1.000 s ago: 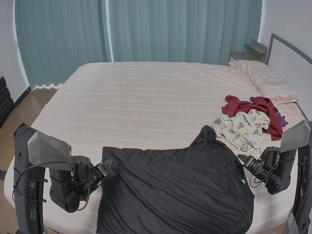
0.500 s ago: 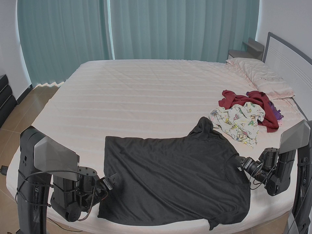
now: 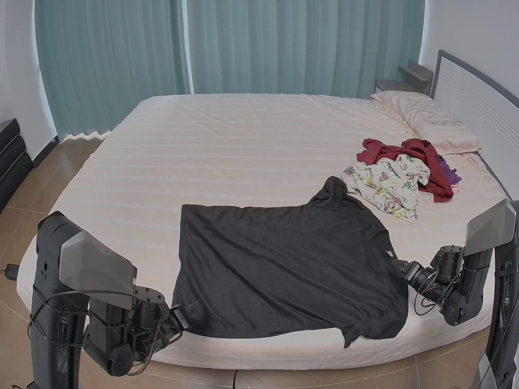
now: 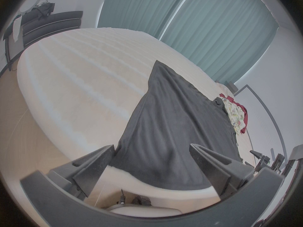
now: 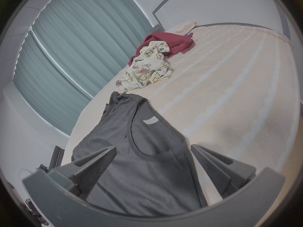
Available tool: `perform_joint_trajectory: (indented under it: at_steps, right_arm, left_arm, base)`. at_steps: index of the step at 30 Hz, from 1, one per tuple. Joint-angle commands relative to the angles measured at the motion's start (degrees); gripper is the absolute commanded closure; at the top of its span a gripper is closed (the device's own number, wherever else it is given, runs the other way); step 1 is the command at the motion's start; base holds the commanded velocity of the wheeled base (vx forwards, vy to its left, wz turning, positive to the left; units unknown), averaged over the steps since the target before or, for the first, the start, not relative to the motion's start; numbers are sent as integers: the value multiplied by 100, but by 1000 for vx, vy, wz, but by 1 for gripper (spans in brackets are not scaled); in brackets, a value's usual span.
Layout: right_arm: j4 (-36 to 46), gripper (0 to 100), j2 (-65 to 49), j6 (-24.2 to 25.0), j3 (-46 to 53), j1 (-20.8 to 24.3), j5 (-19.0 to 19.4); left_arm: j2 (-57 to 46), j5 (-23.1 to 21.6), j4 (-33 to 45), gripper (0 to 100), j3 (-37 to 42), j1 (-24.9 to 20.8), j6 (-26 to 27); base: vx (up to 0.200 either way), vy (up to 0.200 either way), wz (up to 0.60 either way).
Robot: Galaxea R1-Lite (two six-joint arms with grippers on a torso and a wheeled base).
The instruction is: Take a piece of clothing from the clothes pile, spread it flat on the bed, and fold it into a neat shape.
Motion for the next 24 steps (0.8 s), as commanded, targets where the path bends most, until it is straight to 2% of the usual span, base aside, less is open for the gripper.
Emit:
perform_joint_trajectory:
  at_steps: [1, 13, 20, 24]
  right_arm:
    - [-67, 0, 7, -1, 0, -2, 4]
    - [-67, 0, 7, -1, 9, -2, 4]
    - [-67, 0, 7, -10, 18, 7, 4]
    - [-67, 0, 7, -28, 44, 77, 4]
  left_arm:
    - [39, -6, -102, 0, 108, -135, 0]
    - [346, 12, -102, 0, 38, -144, 61]
    - [478, 82, -102, 0, -428, -38, 52]
    - [504, 91, -102, 0, -437, -56, 105]
  base:
    - [0, 0, 0]
    - [0, 0, 0]
    - [0, 0, 0]
    - [0, 0, 0]
